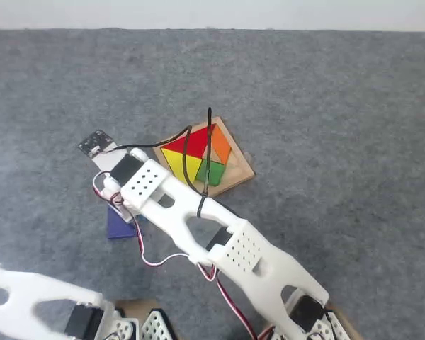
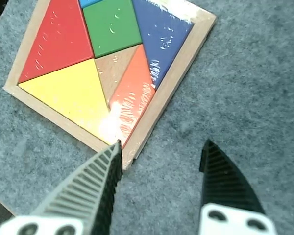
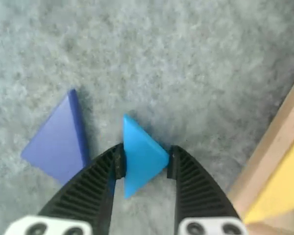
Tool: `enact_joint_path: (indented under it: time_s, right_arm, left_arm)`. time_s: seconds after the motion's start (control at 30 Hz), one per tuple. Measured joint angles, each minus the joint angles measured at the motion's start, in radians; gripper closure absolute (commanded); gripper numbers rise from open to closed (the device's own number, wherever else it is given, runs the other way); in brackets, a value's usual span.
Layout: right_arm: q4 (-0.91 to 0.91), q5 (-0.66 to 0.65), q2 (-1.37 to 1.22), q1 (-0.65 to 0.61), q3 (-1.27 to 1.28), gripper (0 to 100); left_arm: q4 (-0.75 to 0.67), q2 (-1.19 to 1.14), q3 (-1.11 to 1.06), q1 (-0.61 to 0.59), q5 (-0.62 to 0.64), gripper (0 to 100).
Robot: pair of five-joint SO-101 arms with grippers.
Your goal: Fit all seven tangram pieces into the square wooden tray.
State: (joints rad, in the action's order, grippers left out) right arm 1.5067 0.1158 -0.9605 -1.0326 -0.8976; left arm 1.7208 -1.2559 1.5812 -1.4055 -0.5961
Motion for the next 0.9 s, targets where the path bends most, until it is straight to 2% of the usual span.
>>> enact_joint_path:
  time_s: [0.1, 0.2, 0.37, 0.57, 0.67, 0.8, 0.9]
  right_arm:
    - [0.075, -0.087, 0.094, 0.000, 0.000, 94.0]
    - [0.147, -0.230, 0.201, 0.000, 0.000, 94.0]
    - [0.244, -0.595, 0.318, 0.029, 0.051, 94.0]
    - [0.245, -1.103, 0.431, 0.239, 0.333, 94.0]
    - [0.245, -1.315, 0.456, 0.310, 0.411, 94.1]
    - [0.245, -1.491, 0.470, 0.342, 0.420, 94.1]
    - [0.230, -1.531, 0.470, 0.336, 0.420, 94.1]
  left_arm:
    - [0.000, 0.000, 0.000, 0.000, 0.000, 75]
    - [0.000, 0.000, 0.000, 0.000, -0.006, 75]
    - [0.000, 0.000, 0.000, 0.000, -0.008, 75]
    - [0.000, 0.000, 0.000, 0.000, -0.008, 75]
    - [0.000, 0.000, 0.000, 0.008, -0.008, 75]
    - [0.000, -0.008, 0.000, 0.028, -0.012, 75]
    - [0.000, -0.035, 0.002, 0.031, -0.012, 75]
